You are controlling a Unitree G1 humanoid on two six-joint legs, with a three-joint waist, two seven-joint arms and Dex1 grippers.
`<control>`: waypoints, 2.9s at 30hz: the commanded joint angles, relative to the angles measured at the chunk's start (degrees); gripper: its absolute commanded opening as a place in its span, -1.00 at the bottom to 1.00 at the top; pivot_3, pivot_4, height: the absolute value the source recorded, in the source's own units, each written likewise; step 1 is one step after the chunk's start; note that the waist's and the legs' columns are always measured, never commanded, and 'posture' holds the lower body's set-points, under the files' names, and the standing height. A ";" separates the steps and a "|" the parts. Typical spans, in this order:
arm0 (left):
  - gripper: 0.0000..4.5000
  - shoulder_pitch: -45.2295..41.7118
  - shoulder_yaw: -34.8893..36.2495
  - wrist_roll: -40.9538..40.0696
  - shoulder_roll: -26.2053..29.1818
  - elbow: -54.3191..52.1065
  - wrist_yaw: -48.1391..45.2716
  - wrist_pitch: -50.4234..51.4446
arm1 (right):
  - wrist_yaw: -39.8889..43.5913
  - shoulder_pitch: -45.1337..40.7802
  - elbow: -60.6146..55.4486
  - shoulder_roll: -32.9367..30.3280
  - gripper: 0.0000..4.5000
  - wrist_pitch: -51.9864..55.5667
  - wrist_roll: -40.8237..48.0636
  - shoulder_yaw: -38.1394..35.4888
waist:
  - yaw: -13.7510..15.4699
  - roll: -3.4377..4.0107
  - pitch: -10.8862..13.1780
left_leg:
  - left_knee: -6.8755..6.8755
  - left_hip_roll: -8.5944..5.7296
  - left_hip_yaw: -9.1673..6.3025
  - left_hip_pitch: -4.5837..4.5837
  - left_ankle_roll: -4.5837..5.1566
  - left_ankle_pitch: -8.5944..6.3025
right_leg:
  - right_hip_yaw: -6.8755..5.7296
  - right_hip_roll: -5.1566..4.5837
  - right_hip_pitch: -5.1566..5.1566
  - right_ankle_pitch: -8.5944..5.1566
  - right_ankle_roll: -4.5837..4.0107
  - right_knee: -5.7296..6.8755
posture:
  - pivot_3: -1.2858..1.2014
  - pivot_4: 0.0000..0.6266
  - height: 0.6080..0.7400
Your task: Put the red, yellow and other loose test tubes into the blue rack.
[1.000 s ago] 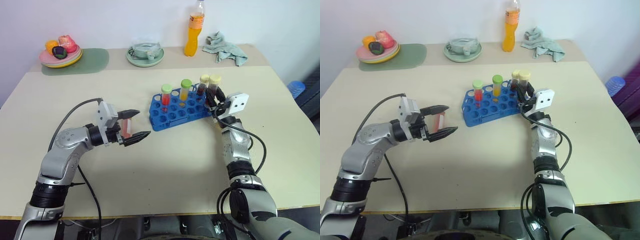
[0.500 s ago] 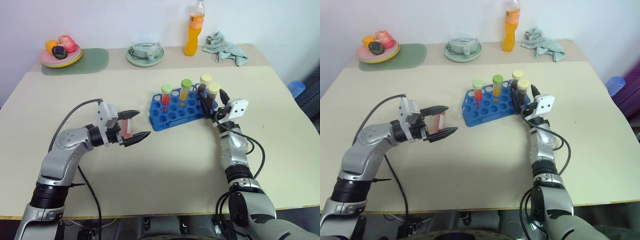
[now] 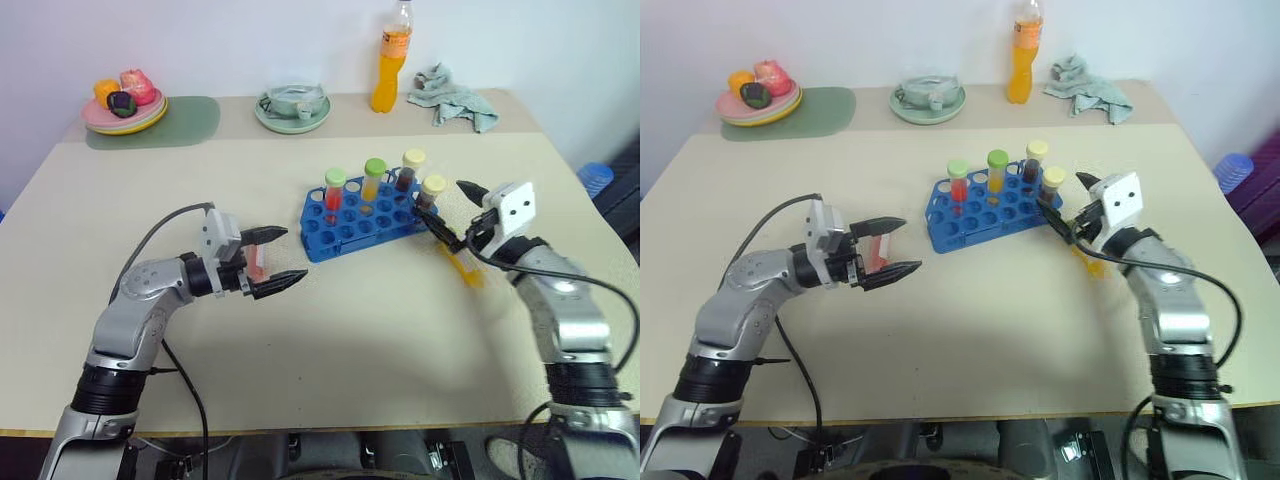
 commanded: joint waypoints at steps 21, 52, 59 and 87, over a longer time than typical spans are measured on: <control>1.00 -0.46 -0.11 -0.45 -0.16 -1.27 -1.18 -1.58 | 13.16 -17.59 14.50 -15.69 0.87 37.48 2.40 11.00 | 1.10 -0.04 0.02 | 0.09 -0.03 0.08 -0.16 0.12 -0.07 | 0.00 -0.06 -0.13 0.02 -0.02 -0.07 | 0.03 -0.52 1.00; 1.00 0.74 -0.09 -1.16 0.07 -3.23 0.78 0.34 | 16.30 -10.70 8.13 -16.52 -0.65 29.85 -6.10 14.17 | 1.14 -0.06 0.02 | 0.12 -0.02 0.09 -0.13 0.11 -0.06 | 0.00 -0.03 -0.10 0.02 0.00 -0.04 | 0.03 -0.52 1.00; 1.00 1.50 0.54 -1.31 0.27 -3.20 0.87 0.35 | 22.82 -2.15 -8.45 -11.43 -0.65 23.08 8.42 -0.28 | 1.18 -0.09 0.04 | 0.10 -0.01 0.07 -0.14 0.12 -0.07 | 0.00 -0.03 -0.10 0.03 0.00 -0.06 | 0.03 -0.52 1.00; 1.00 1.91 4.73 -4.18 -4.18 -4.56 9.96 1.12 | 5.86 -14.55 39.70 30.69 -0.65 -51.01 -4.56 0.96 | -0.49 -0.15 0.04 | 0.03 0.05 0.01 -0.05 -0.09 0.05 | 0.00 0.18 -0.05 0.04 -0.03 0.02 | 0.03 -0.52 1.00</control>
